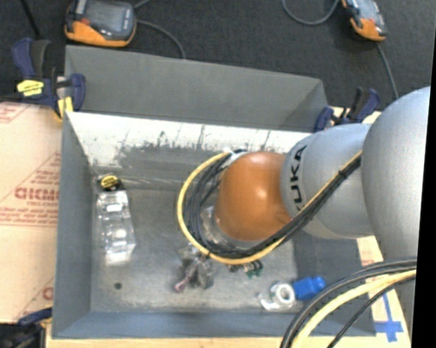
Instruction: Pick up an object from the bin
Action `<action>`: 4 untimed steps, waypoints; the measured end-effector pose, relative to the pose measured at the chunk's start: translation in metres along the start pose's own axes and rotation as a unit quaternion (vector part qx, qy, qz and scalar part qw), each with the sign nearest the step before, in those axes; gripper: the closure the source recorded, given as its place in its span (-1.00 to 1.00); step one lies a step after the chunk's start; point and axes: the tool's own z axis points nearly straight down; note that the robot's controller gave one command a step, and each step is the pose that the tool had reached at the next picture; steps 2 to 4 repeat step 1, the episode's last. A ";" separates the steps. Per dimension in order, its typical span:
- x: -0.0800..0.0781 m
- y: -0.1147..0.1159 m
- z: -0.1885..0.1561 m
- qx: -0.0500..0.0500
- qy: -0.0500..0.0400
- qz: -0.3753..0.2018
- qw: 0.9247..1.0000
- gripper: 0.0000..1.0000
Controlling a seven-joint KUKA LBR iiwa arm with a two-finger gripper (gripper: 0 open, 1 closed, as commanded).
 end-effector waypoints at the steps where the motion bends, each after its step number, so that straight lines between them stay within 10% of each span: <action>1: -0.001 -0.001 -0.027 0.002 -0.001 0.003 1.000 1.00; 4: -0.001 -0.001 -0.027 0.002 -0.001 0.003 1.000 1.00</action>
Offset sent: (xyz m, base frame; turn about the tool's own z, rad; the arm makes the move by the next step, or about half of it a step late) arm 0.0000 0.0000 0.0247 0.0000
